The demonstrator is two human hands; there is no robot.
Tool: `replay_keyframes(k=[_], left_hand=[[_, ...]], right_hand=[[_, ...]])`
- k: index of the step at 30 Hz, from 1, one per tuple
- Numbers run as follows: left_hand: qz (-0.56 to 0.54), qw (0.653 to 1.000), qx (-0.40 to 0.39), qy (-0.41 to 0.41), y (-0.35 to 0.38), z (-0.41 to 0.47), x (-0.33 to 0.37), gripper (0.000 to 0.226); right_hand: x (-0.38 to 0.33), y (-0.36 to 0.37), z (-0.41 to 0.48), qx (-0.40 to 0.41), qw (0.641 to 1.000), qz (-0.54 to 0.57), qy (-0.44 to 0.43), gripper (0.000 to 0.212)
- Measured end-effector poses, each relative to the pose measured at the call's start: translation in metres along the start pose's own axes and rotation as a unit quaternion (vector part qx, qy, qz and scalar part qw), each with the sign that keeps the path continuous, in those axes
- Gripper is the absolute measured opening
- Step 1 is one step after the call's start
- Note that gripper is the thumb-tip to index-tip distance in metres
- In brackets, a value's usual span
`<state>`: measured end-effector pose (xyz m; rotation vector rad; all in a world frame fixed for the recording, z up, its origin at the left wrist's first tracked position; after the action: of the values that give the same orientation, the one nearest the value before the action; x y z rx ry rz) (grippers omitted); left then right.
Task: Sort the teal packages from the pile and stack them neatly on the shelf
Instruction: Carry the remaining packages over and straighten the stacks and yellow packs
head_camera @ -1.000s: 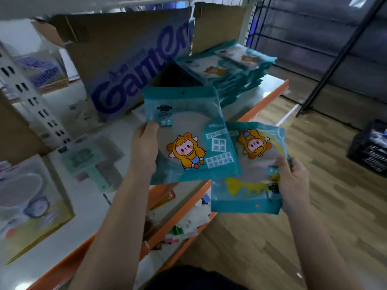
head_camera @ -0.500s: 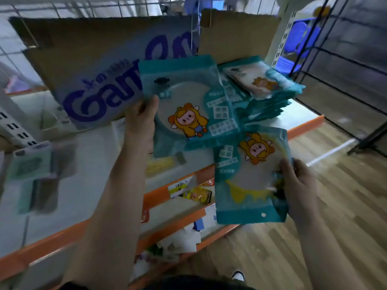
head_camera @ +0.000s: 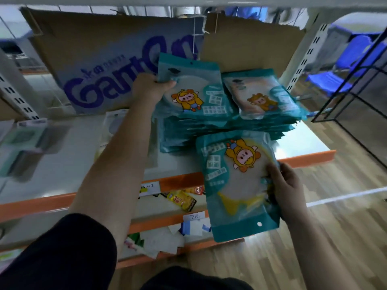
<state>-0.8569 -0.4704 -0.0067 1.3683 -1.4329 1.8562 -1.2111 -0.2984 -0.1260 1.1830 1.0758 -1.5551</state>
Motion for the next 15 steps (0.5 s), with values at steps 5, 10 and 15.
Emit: replay_keyframes(k=[5,10,15], left_hand=[[0.026,0.999,-0.011,-0.036,0.007,0.000,-0.008,0.036],[-0.072,0.993,-0.059,-0.071,0.003,-0.007,-0.023,0.019],[-0.109,0.993,-0.003,-0.053,0.009,-0.016,-0.023,0.014]], right_hand=[[0.002,0.005,0.009,-0.031,0.998,0.049,0.002,0.028],[0.009,0.010,0.013,-0.045,0.997,0.069,0.004,0.026],[0.011,0.012,0.012,-0.061,0.995,0.084,0.001,0.030]])
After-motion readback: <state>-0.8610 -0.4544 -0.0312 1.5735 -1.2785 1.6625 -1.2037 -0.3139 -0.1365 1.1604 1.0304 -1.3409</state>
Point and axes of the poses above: each hand's wrist, its own z-axis towards the middle knuckle, its own y-axis out of the palm, x = y × z, the point moved 5 cm from there along z, towards the middle knuckle, and after that the axes turned 10 degrees about -y, right-handed, at the moved point
